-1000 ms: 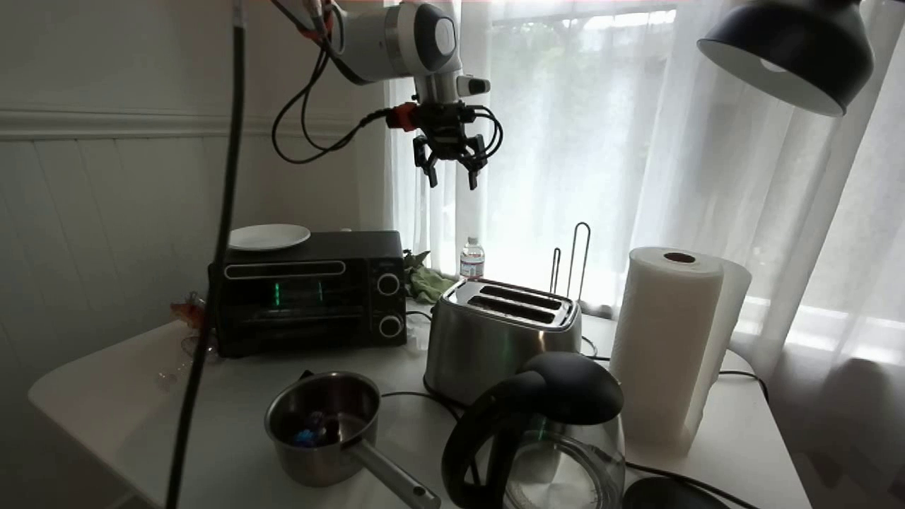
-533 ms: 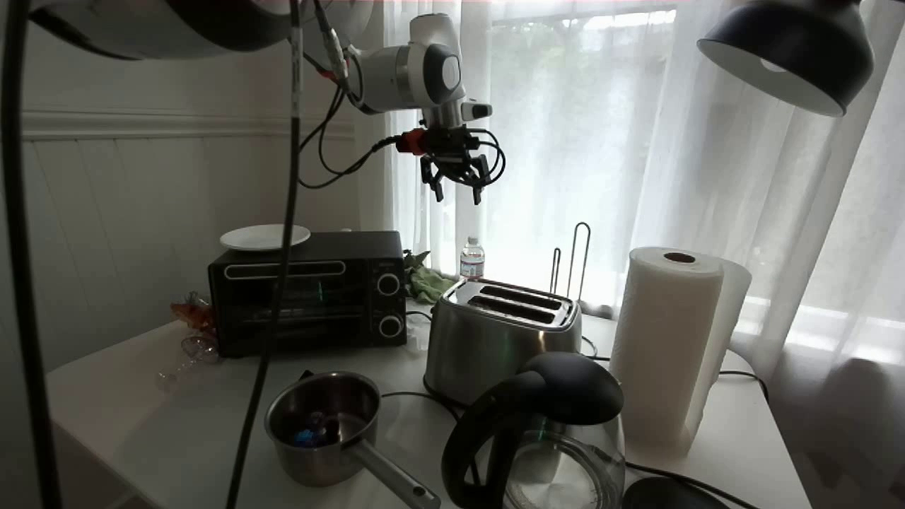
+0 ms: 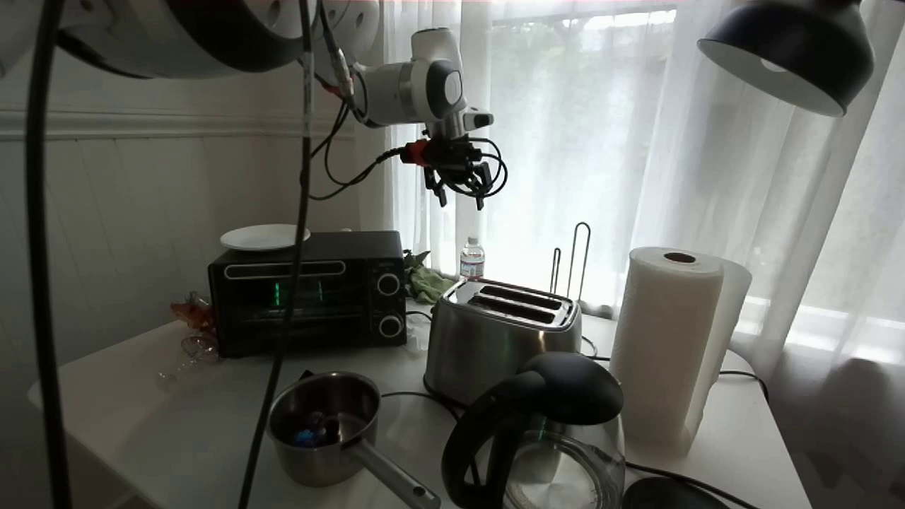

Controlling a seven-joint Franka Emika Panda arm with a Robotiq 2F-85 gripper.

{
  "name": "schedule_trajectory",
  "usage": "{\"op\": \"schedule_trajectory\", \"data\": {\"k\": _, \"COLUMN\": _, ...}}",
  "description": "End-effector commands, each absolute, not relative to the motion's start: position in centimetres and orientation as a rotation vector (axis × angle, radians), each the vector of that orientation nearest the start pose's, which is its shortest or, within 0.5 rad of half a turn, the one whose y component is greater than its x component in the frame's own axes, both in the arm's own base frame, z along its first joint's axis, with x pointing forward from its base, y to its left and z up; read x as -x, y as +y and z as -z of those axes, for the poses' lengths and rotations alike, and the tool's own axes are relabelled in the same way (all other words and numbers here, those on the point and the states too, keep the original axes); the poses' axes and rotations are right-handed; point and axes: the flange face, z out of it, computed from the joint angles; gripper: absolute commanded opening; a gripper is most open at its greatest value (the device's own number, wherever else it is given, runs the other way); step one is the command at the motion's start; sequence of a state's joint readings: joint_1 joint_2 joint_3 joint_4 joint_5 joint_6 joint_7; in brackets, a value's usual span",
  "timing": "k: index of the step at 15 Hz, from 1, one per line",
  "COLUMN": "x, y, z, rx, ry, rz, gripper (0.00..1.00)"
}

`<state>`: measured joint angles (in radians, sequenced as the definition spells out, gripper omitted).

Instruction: Move the water bottle to the right side of the paper towel

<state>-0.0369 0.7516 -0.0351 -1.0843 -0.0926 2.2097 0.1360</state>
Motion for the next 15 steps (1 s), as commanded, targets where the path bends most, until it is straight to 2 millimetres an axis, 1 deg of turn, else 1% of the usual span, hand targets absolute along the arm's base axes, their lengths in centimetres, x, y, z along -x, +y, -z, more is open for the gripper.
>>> {"op": "schedule_trajectory", "data": {"k": 1, "x": -79.1, "y": -5.2, "z": -41.6, "rx": 3.162, "ry": 0.250, "rz": 0.605, "gripper": 1.00}}
{"op": "schedule_trajectory", "data": {"k": 7, "x": -80.9, "y": -5.4, "z": -37.9, "rx": 3.138, "ry": 0.230, "rz": 0.639, "gripper": 1.00}}
{"op": "schedule_trajectory", "data": {"k": 11, "x": -82.1, "y": -5.8, "z": -35.4, "rx": 3.128, "ry": 0.234, "rz": 0.705, "gripper": 1.00}}
{"op": "schedule_trajectory", "data": {"k": 15, "x": -83.1, "y": -6.4, "z": -33.7, "rx": 3.099, "ry": 0.248, "rz": 0.761, "gripper": 1.00}}
